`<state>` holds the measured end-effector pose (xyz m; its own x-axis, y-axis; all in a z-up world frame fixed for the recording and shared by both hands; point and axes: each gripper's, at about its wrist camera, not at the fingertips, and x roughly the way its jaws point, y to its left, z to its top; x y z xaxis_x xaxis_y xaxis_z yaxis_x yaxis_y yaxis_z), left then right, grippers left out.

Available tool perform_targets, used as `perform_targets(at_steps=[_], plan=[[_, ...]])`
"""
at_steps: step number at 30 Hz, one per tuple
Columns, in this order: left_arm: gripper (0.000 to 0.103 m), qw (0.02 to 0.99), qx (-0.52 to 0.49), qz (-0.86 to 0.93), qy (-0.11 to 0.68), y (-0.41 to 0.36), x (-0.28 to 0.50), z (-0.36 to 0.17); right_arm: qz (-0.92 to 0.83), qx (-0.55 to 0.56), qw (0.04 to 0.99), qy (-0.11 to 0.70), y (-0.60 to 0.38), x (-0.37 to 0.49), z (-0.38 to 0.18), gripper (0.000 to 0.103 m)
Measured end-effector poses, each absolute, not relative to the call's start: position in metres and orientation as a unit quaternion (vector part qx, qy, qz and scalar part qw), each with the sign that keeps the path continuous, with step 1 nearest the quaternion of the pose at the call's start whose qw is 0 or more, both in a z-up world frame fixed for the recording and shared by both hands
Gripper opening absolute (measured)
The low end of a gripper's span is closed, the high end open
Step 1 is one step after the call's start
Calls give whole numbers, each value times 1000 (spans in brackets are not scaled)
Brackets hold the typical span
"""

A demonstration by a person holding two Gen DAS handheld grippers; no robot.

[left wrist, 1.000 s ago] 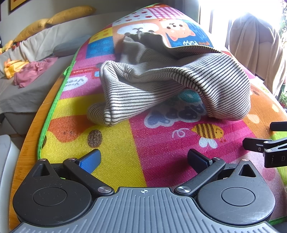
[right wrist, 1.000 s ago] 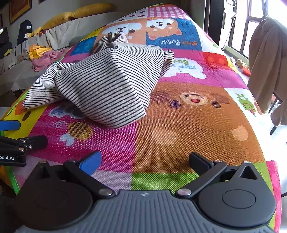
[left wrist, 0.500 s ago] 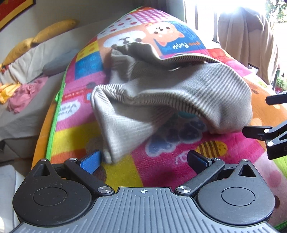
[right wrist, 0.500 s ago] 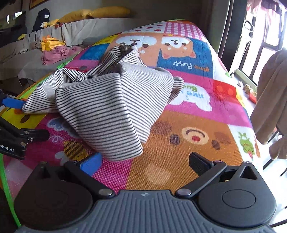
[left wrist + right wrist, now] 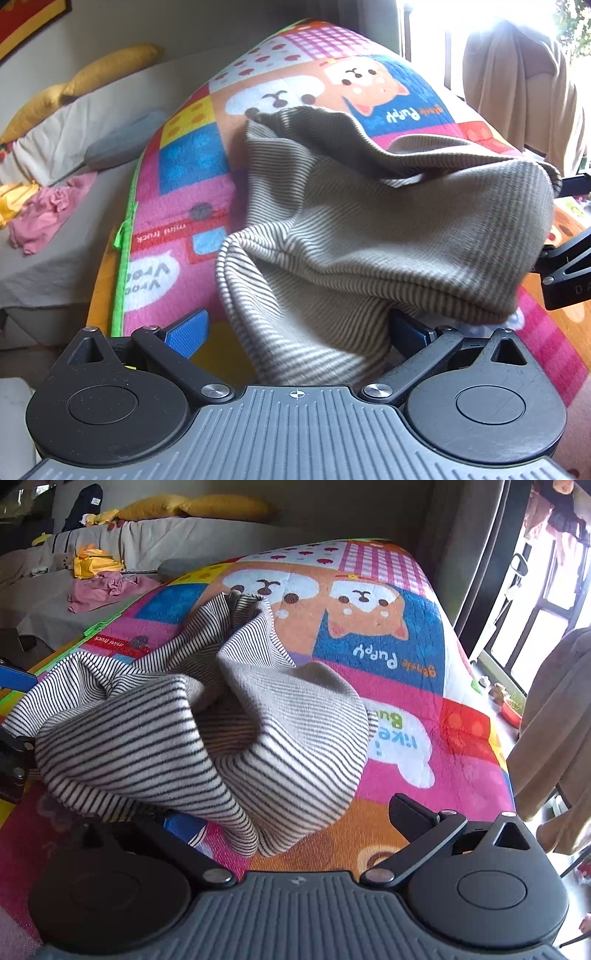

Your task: Fold clothes

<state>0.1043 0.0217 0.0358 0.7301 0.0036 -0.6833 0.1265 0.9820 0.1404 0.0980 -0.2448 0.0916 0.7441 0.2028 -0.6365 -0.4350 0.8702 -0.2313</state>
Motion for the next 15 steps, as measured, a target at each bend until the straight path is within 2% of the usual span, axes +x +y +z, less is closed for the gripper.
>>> perform_targets(at_steps=[5,15], plan=[[103,925,83,-34,369,32,121,40,181,-232,911,289,-232,121,102,103],[103,926,78,-35,368,39,135,54,208,-204,919,264,-249,139,140,103]])
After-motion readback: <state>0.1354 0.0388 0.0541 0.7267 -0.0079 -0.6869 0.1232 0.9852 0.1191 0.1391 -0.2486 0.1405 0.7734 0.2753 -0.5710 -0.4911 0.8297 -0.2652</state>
